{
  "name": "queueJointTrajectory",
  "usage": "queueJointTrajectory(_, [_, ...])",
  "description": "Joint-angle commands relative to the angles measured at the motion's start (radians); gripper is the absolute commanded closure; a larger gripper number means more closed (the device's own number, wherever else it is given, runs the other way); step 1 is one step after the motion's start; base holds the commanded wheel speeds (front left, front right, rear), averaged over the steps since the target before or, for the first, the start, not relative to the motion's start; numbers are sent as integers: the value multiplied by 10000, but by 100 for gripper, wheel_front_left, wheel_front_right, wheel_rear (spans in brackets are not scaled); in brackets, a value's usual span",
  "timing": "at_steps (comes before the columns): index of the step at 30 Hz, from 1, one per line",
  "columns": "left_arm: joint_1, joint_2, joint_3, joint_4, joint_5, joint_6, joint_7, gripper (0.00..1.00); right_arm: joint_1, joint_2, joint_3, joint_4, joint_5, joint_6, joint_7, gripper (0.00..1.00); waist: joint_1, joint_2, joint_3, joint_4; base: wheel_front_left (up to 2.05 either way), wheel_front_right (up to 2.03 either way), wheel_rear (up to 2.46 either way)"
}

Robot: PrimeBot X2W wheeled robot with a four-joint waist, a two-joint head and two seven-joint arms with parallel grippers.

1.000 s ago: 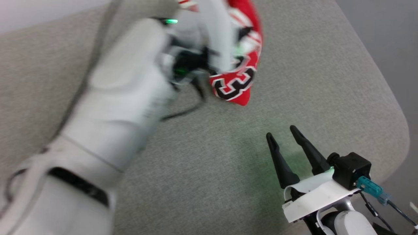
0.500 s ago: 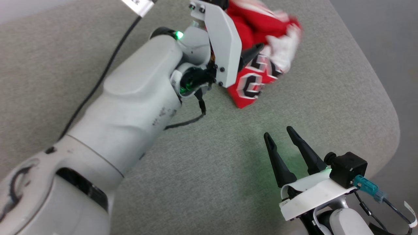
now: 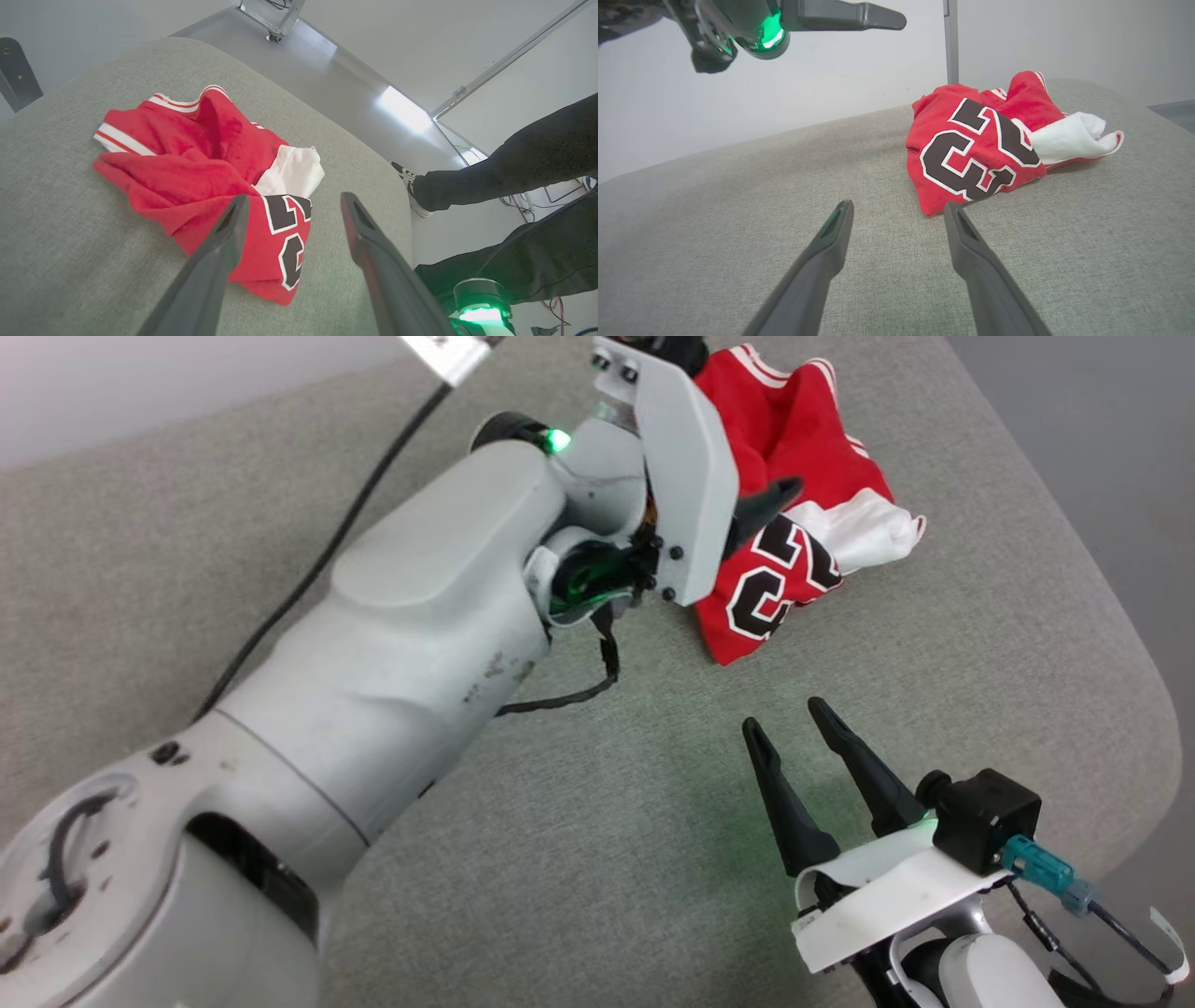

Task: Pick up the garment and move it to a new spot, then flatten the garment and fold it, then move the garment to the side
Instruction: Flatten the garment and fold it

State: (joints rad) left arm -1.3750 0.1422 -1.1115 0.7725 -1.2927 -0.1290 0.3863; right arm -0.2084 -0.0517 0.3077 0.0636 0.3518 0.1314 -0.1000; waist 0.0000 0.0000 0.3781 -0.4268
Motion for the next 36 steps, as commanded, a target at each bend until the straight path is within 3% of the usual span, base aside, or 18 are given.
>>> queueJointTrajectory(1, [-219, -85, -187, 97, -27, -28, 11, 0, 113, 20, 80, -40, 104, -14, -111, 0, 0, 0, 257, -392, 0, 0, 0])
queueJointTrajectory(10, [-533, -492, -1027, 896, 183, -28, -344, 0, 188, 26, 440, 198, 699, -14, -744, 0, 0, 0, 710, -1573, 0, 0, 0])
queueJointTrajectory(18, [-664, -754, -1487, 1946, 938, -28, -1483, 0, 433, 25, 176, 248, 935, -14, -1209, 0, 0, 0, 1146, -1652, 0, 0, 0])
queueJointTrajectory(25, [-543, -826, -1604, 2706, 1205, -28, -1737, 0, 451, 24, 173, 195, 1005, -14, -1367, 0, 0, 0, 1358, -1673, 0, 0, 0])
queueJointTrajectory(36, [-462, -855, -1678, 2111, 1033, -27, -2011, 0, 423, 24, 246, 283, 1085, -14, -1483, 0, 0, 0, 1514, -1694, 0, 0, 0])
